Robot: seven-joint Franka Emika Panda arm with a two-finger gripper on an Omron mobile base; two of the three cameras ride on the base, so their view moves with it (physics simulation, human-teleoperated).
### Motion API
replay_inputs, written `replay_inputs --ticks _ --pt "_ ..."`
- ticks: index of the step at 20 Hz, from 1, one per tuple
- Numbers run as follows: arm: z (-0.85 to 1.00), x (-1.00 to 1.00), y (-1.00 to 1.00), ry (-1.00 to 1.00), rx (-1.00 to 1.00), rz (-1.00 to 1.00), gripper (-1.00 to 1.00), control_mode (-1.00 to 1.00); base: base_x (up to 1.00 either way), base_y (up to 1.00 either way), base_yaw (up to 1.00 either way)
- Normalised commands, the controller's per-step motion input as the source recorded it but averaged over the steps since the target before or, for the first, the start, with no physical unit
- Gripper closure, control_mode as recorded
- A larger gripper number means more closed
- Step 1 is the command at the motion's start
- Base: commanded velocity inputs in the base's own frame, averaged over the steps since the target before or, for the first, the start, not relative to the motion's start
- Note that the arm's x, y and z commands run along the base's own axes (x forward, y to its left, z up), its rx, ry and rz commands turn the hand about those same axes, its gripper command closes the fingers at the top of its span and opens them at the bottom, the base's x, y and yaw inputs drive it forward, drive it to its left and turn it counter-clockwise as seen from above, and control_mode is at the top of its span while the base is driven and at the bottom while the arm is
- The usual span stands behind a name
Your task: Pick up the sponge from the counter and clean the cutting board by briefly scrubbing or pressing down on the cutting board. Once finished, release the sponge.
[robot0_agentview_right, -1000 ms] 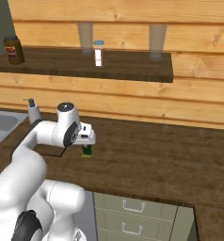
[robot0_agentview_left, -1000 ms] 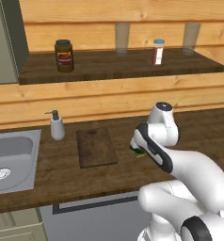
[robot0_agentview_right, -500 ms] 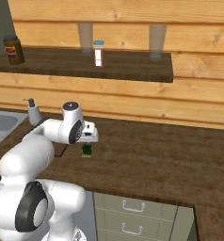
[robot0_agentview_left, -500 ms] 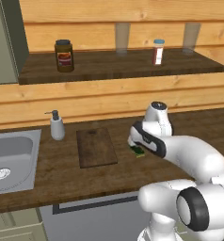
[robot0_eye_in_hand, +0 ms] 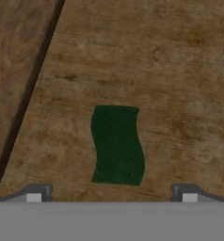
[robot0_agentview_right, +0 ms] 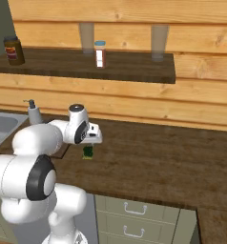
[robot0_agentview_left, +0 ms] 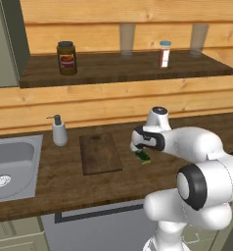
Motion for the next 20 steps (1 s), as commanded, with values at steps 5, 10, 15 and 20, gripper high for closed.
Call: replay_inputs --ticks 5,10,15,20 --pt "-0.39 0.18 0.00 0.00 0.00 0.00 -1.00 -1.00 0.00 0.00 0.00" --pt "-0.28 0.34 0.00 0.01 0.00 0.00 -1.00 -1.00 0.00 0.00 0.00" --pt "-0.29 0.16 0.00 0.00 0.00 0.00 -1.00 -1.00 0.00 0.00 0.00" --pt "-0.22 0.02 0.07 0.00 0.00 0.00 -1.00 -1.00 0.00 0.00 0.00"
